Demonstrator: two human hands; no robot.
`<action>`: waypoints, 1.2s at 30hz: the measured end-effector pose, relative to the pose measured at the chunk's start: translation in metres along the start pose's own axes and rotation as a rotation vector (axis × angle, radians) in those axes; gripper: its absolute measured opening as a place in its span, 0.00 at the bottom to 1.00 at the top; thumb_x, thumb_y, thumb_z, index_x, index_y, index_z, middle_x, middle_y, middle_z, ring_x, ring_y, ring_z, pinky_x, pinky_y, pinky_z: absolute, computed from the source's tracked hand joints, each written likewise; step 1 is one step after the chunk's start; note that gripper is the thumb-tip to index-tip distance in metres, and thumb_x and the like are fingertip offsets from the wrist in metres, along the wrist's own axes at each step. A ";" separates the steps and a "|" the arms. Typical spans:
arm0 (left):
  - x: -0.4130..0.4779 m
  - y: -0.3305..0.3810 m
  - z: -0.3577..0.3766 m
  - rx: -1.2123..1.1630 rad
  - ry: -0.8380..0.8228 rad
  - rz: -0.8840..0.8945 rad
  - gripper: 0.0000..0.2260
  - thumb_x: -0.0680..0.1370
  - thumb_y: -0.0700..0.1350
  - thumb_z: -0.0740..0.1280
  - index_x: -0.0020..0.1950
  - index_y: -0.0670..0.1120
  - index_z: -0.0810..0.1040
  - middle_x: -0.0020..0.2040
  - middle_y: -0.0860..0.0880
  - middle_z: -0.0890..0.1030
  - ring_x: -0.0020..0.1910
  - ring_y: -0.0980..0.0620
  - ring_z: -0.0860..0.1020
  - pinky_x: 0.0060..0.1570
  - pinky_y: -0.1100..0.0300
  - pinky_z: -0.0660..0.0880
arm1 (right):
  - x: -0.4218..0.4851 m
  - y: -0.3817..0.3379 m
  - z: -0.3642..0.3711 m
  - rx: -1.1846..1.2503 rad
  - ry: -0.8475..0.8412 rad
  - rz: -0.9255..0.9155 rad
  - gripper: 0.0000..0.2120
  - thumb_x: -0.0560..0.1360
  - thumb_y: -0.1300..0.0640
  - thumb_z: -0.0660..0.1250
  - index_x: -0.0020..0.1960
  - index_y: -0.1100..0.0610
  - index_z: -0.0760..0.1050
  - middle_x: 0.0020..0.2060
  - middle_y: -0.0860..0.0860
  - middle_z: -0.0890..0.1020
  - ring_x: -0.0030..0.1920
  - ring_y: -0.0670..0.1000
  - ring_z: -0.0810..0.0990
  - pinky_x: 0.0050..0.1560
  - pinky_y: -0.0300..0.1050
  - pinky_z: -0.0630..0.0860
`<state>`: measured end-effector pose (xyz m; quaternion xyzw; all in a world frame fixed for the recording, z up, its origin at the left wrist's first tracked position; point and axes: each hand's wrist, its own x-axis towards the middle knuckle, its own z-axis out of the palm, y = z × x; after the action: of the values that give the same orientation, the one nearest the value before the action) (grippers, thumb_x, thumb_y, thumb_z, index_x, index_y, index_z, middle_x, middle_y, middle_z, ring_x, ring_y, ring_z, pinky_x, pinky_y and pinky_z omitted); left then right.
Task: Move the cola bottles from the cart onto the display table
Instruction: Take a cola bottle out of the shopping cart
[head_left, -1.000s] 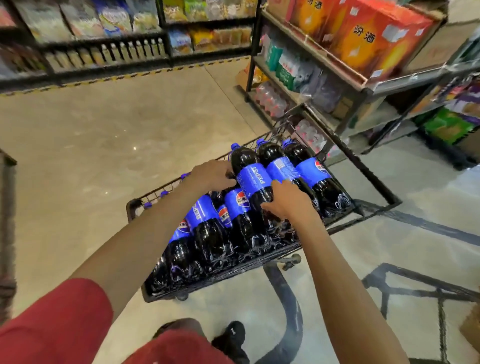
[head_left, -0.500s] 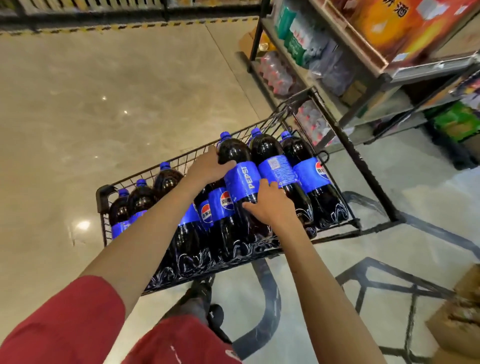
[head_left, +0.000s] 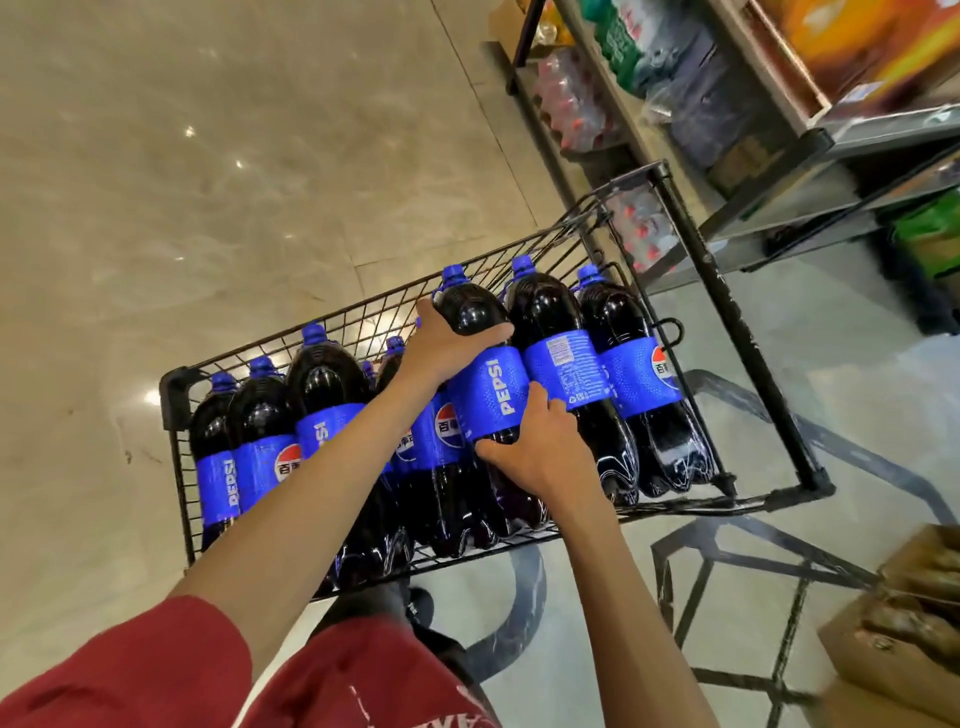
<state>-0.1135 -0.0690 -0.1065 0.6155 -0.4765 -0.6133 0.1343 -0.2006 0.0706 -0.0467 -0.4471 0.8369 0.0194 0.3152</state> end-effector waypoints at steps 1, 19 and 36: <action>0.001 0.000 0.001 -0.009 0.007 -0.006 0.51 0.63 0.64 0.80 0.76 0.49 0.55 0.67 0.47 0.75 0.62 0.44 0.78 0.62 0.46 0.77 | 0.001 0.000 0.000 0.008 0.000 0.004 0.44 0.71 0.42 0.74 0.77 0.59 0.56 0.66 0.59 0.70 0.68 0.62 0.69 0.60 0.56 0.72; -0.021 -0.005 0.003 -0.311 0.098 0.126 0.40 0.63 0.47 0.84 0.65 0.54 0.61 0.58 0.52 0.78 0.53 0.56 0.81 0.54 0.56 0.79 | 0.009 0.016 0.001 0.224 -0.049 -0.037 0.55 0.60 0.36 0.80 0.77 0.54 0.58 0.67 0.54 0.74 0.67 0.56 0.73 0.64 0.56 0.74; -0.055 -0.021 -0.010 -0.390 0.001 0.339 0.45 0.59 0.49 0.84 0.68 0.56 0.61 0.65 0.50 0.78 0.60 0.55 0.81 0.62 0.53 0.78 | 0.008 0.036 -0.004 0.359 -0.100 -0.147 0.47 0.57 0.43 0.85 0.69 0.49 0.65 0.52 0.41 0.79 0.52 0.43 0.80 0.52 0.43 0.76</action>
<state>-0.0846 -0.0209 -0.0862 0.4895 -0.4454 -0.6621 0.3516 -0.2334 0.0846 -0.0570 -0.4421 0.7752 -0.1313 0.4316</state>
